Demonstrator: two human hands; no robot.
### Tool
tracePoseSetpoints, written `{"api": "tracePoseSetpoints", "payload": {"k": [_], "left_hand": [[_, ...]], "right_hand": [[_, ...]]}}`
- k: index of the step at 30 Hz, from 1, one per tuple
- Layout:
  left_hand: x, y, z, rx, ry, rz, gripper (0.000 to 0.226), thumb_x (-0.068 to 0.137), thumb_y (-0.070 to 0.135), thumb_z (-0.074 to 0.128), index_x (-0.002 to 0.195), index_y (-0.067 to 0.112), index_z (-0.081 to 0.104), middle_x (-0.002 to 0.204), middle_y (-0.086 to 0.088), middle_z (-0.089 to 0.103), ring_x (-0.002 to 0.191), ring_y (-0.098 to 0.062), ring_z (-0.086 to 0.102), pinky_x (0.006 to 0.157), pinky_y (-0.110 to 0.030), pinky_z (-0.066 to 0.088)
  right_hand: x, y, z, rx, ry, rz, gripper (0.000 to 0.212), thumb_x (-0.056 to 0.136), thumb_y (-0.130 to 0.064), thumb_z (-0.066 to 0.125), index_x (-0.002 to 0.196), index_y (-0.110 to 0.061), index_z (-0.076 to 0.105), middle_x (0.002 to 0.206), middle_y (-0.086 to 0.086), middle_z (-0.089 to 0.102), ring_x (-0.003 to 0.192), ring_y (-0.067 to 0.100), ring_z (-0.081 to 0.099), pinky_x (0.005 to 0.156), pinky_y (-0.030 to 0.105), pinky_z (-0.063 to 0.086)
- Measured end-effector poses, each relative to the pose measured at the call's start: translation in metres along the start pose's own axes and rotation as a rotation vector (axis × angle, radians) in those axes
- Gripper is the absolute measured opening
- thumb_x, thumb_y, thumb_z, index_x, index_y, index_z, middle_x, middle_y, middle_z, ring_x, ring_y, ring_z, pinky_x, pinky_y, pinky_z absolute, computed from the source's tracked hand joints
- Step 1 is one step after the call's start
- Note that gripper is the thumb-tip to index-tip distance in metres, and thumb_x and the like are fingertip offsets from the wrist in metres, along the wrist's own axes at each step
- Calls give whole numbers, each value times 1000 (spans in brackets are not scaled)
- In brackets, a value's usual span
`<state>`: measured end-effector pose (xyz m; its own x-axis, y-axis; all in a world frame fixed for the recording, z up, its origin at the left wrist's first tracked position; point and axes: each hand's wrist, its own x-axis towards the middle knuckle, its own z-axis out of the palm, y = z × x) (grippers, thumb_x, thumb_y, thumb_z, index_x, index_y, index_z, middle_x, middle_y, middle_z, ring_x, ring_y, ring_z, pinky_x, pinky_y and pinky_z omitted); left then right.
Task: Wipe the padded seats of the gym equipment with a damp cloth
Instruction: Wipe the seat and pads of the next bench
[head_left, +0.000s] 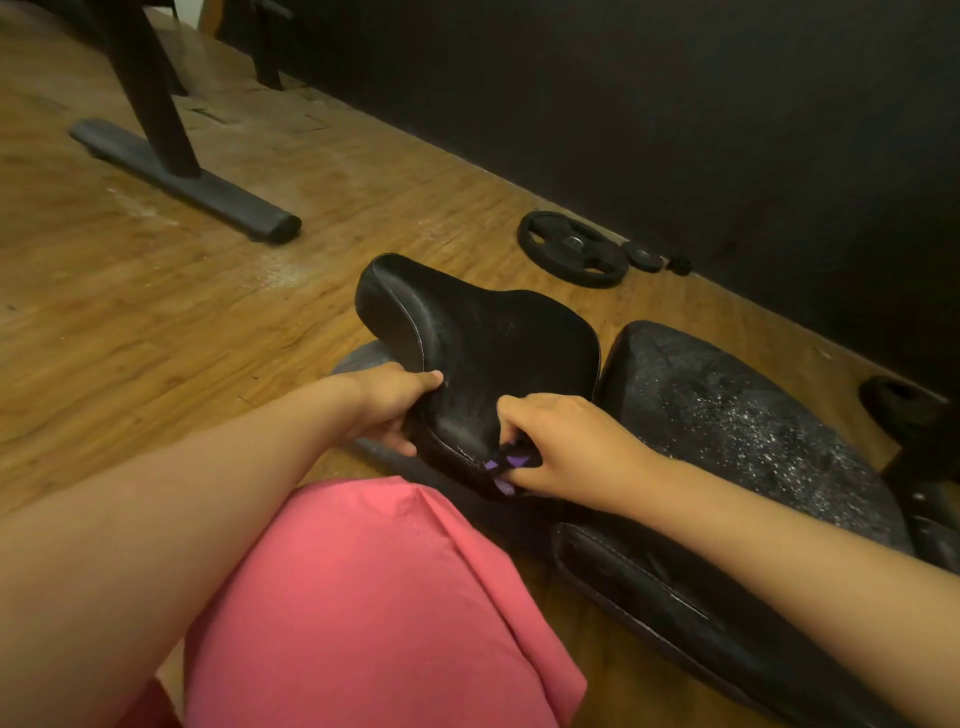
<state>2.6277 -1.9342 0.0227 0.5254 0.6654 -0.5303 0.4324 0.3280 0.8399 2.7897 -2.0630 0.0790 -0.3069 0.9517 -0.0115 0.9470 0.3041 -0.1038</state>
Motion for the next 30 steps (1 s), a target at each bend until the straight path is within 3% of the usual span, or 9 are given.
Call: {"api": "tracePoseSetpoints", "payload": {"k": [3, 8, 13, 15, 18, 23, 30], "left_hand": [[-2, -2, -3, -46, -26, 1, 28, 100, 38, 46, 95, 12, 56, 97, -11, 44, 81, -25, 43, 44, -25, 55], [-8, -2, -5, -94, -41, 3, 29, 100, 36, 48, 105, 10, 58, 86, -11, 65, 73, -20, 63, 54, -25, 57], [-13, -1, -3, -124, -33, -4, 26, 101, 34, 45, 96, 13, 59, 66, -2, 66, 50, -9, 62, 56, -26, 56], [-15, 0, -1, -130, -14, -6, 29, 102, 35, 40, 93, 14, 59, 69, -3, 63, 45, -8, 60, 54, -25, 56], [-15, 1, -1, -132, -15, -24, 38, 104, 39, 35, 86, 14, 58, 75, -5, 61, 45, -9, 60, 51, -23, 55], [-8, 0, -3, -145, 0, -34, 37, 104, 37, 35, 93, 12, 59, 84, -8, 61, 58, -15, 60, 49, -25, 57], [-3, -3, -2, -138, 36, -33, 36, 103, 32, 39, 122, 5, 52, 95, -13, 60, 66, -20, 59, 43, -27, 55]], "right_hand": [[12, -5, 2, 19, 20, 3, 29, 80, -29, 73, 82, -23, 44, 79, -7, 55, 74, 11, 51, 64, 31, 45], [31, -14, 1, 33, 68, 6, 26, 80, -31, 72, 88, -17, 51, 83, -4, 58, 75, 12, 50, 65, 31, 42], [60, -21, 1, -20, 143, -36, 26, 82, -29, 71, 91, -17, 49, 80, -9, 46, 77, 10, 42, 60, 29, 32], [70, -16, -4, -64, 213, -7, 28, 82, -29, 71, 93, -17, 49, 83, -8, 47, 80, 10, 42, 60, 30, 32], [75, 4, -16, 42, 294, 104, 29, 81, -30, 73, 93, -18, 49, 85, -9, 53, 80, 10, 49, 64, 32, 43], [58, 26, -25, 249, 240, 175, 30, 77, -31, 77, 89, -21, 51, 84, -10, 61, 77, 3, 58, 67, 29, 51], [35, 55, -29, 378, 333, 326, 28, 76, -27, 77, 89, -16, 54, 90, -2, 65, 90, 13, 64, 81, 41, 53]]}}
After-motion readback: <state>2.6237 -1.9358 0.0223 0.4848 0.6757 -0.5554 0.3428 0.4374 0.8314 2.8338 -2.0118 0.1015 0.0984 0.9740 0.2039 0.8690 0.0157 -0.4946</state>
